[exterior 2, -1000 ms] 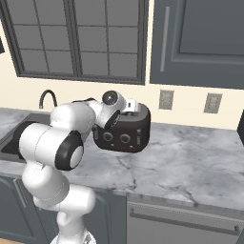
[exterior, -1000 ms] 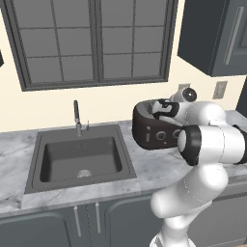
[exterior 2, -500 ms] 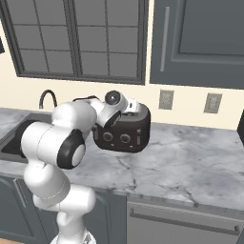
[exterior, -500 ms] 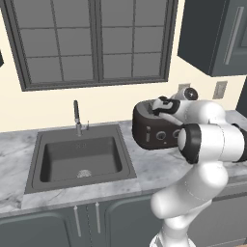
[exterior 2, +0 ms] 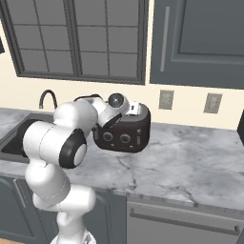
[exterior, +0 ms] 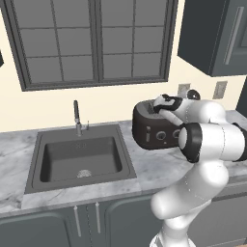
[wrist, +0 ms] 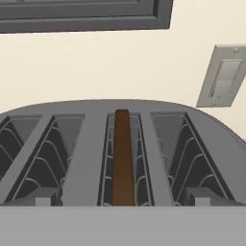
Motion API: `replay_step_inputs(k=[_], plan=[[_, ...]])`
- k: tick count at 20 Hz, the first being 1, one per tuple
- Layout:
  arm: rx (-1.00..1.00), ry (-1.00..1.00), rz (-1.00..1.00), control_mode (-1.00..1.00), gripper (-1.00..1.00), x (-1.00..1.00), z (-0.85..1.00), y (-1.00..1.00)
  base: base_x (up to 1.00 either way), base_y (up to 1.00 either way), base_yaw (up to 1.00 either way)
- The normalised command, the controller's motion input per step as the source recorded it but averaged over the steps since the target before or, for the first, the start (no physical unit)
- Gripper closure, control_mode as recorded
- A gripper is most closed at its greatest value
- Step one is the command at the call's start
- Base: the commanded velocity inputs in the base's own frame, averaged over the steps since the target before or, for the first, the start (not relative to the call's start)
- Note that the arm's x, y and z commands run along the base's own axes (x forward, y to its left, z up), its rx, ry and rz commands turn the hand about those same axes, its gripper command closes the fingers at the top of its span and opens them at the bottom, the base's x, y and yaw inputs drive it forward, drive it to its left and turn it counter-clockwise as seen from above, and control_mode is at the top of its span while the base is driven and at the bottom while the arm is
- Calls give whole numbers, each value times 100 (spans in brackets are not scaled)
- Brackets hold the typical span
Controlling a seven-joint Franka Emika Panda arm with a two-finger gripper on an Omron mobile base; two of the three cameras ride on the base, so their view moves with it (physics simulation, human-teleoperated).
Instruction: Start the toaster. Once the lever pops up, take the bread to the plate on the dining counter.
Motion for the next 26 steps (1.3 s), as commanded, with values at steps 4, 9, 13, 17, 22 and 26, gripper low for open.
replay_step_inputs(k=[4, 9, 13, 17, 22, 26], plan=[[0, 0, 0, -100, -100, 0, 0, 0, 0, 0, 0], [0, 0, 0, -100, -100, 3, 0, 0, 0, 0, 0], [0, 0, 0, -100, -100, 0, 0, 0, 0, 0, 0], [0, 0, 0, -100, -100, 0, 0, 0, 0, 0, 0], [0, 0, 0, -100, -100, 0, 0, 0, 0, 0, 0], [0, 0, 0, -100, -100, 1, 0, 0, 0, 0, 0]])
